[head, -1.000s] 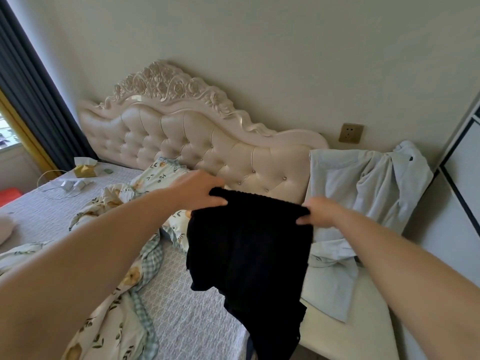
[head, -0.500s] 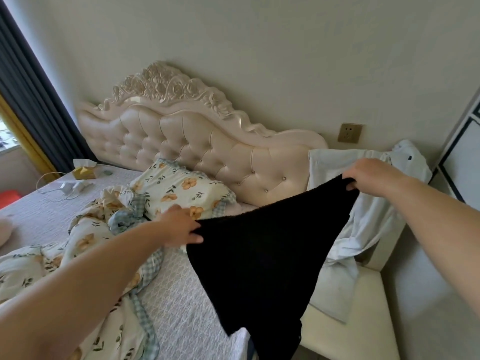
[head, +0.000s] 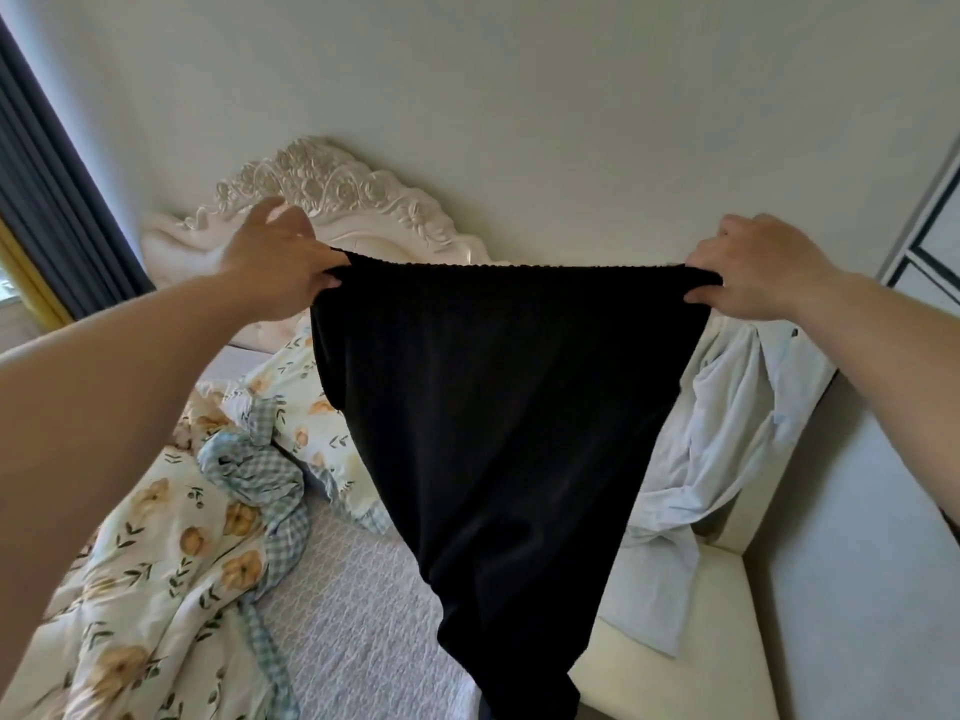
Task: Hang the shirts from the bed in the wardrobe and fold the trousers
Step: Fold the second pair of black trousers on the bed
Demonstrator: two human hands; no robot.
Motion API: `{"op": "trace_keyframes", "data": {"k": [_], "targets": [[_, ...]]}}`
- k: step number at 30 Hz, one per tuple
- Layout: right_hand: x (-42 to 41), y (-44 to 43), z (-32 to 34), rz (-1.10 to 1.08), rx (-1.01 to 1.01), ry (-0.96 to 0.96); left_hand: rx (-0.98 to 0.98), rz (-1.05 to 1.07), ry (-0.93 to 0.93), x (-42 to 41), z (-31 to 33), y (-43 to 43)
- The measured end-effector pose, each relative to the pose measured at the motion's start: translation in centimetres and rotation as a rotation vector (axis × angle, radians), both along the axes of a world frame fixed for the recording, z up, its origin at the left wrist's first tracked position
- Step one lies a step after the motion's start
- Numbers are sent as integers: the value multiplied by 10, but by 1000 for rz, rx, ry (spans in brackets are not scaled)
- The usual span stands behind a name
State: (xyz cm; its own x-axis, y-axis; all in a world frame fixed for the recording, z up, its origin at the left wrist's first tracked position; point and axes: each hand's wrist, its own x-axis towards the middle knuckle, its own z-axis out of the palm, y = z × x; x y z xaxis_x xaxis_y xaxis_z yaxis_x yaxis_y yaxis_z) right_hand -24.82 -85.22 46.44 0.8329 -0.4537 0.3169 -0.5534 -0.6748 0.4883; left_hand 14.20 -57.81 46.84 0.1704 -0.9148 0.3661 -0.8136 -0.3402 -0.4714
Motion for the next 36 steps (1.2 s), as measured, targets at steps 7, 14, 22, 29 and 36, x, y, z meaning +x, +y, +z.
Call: {"op": "trace_keyframes", "data": {"k": [7,14,22,29,36], "targets": [[-11,3,56,101,-66,-371,-474,-151,224,-6,24,3],[-16,-6,25,-47,371,-218,-334,-48,521,-6,-5,3],[18,19,8,57,893,-550,-257,-37,713,-18,-35,-7],[48,54,7,235,1031,-673,140,-10,741,-25,-81,1],[76,53,-1,226,782,-739,426,-136,1257,-140,-174,-12]]}}
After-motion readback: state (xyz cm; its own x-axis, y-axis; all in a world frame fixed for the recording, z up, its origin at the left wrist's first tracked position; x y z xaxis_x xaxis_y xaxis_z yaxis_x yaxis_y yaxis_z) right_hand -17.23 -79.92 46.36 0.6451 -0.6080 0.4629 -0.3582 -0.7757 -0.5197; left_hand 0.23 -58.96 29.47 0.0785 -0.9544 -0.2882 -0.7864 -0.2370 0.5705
